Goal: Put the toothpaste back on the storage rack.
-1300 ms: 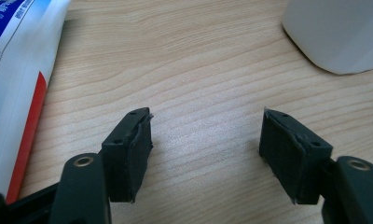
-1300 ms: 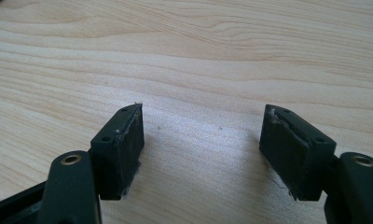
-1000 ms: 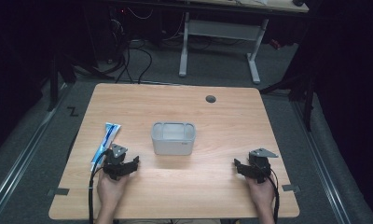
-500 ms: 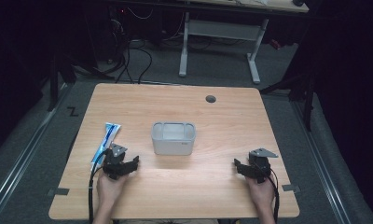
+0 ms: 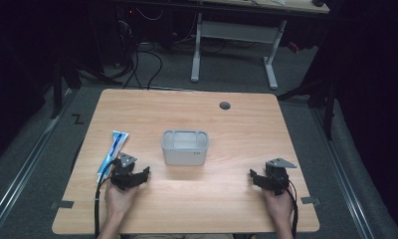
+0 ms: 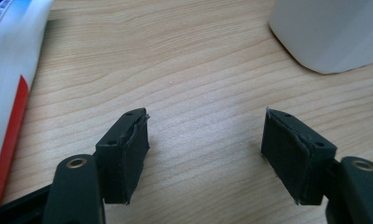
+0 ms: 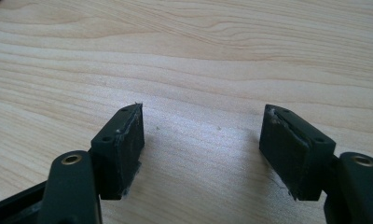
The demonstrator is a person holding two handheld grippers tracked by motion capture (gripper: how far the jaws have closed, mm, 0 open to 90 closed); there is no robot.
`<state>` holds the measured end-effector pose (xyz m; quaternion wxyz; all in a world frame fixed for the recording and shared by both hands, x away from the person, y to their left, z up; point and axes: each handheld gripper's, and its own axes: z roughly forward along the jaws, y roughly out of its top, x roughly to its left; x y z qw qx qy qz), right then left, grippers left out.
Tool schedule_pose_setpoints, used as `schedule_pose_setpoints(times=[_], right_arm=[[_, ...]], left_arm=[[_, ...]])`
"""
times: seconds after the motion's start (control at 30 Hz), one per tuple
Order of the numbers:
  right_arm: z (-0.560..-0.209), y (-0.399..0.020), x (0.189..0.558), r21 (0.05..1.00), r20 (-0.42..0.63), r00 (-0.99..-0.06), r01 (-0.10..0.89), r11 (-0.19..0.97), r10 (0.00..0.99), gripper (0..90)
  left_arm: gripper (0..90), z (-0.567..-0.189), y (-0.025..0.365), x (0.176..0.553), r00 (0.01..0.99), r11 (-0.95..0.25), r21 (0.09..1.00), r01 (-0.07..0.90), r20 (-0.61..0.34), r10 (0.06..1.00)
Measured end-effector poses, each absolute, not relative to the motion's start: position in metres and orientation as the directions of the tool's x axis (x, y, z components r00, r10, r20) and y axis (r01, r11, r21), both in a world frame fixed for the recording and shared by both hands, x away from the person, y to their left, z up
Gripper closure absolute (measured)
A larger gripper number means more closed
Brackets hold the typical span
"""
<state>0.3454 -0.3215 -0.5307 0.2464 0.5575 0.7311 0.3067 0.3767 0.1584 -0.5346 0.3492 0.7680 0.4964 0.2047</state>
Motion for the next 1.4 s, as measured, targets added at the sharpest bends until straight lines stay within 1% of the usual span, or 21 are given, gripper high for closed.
schedule_pose_setpoints(times=[0.23, 0.37, 0.4, 0.5, 0.53, 0.77, 0.87, 1.0, 1.13, 1.2, 1.23, 1.33, 1.4], right_arm=[[-0.531, -0.322, 0.345, 0.723, -0.019, -0.256, 0.664, 0.19, 0.966, 30.8], [-0.531, -0.322, 0.346, 0.724, -0.02, -0.258, 0.663, 0.192, 0.966, 30.8], [-0.531, -0.322, 0.346, 0.724, -0.02, -0.257, 0.663, 0.191, 0.966, 30.8], [-0.531, -0.322, 0.346, 0.724, -0.021, -0.258, 0.662, 0.193, 0.966, 30.8], [-0.531, -0.321, 0.345, 0.723, -0.019, -0.255, 0.664, 0.189, 0.967, 30.8], [-0.531, -0.321, 0.345, 0.723, -0.018, -0.254, 0.665, 0.188, 0.967, 30.8], [-0.531, -0.321, 0.345, 0.723, -0.018, -0.254, 0.664, 0.188, 0.967, 30.8], [-0.531, -0.322, 0.346, 0.724, -0.02, -0.256, 0.663, 0.191, 0.966, 30.8], [-0.531, -0.322, 0.346, 0.724, -0.02, -0.256, 0.663, 0.191, 0.966, 30.8], [-0.531, -0.322, 0.345, 0.723, -0.018, -0.254, 0.665, 0.188, 0.967, 30.8], [-0.531, -0.322, 0.345, 0.723, -0.018, -0.254, 0.665, 0.188, 0.967, 30.8], [-0.531, -0.322, 0.345, 0.724, -0.018, -0.255, 0.664, 0.189, 0.967, 30.8], [-0.531, -0.322, 0.345, 0.724, -0.018, -0.255, 0.664, 0.189, 0.967, 30.8]], left_arm=[[33.0, -0.528, 0.153, 0.374, 0.471, -0.312, 0.723, 0.617, -0.022, 0.882], [34.0, -0.523, 0.152, 0.372, 0.488, -0.324, 0.73, 0.601, -0.015, 0.873], [35.2, -0.522, 0.152, 0.372, 0.495, -0.33, 0.731, 0.597, -0.012, 0.869], [43.3, -0.522, 0.153, 0.371, 0.507, -0.342, 0.731, 0.59, -0.006, 0.862], [43.6, -0.521, 0.153, 0.371, 0.508, -0.343, 0.732, 0.589, -0.005, 0.861], [40.8, -0.514, 0.158, 0.368, 0.508, -0.335, 0.721, 0.607, -0.028, 0.861], [40.4, -0.511, 0.164, 0.367, 0.498, -0.289, 0.724, 0.626, -0.086, 0.863], [40.8, -0.505, 0.17, 0.364, 0.5, -0.262, 0.752, 0.605, -0.102, 0.86], [41.6, -0.499, 0.172, 0.362, 0.508, -0.28, 0.759, 0.587, -0.077, 0.858], [42.4, -0.497, 0.174, 0.359, 0.508, -0.273, 0.762, 0.587, -0.084, 0.857], [42.4, -0.495, 0.175, 0.359, 0.506, -0.285, 0.76, 0.584, -0.067, 0.86], [39.6, -0.492, 0.177, 0.358, 0.493, -0.296, 0.737, 0.608, -0.057, 0.868], [39.6, -0.491, 0.179, 0.358, 0.492, -0.295, 0.736, 0.609, -0.058, 0.869]])
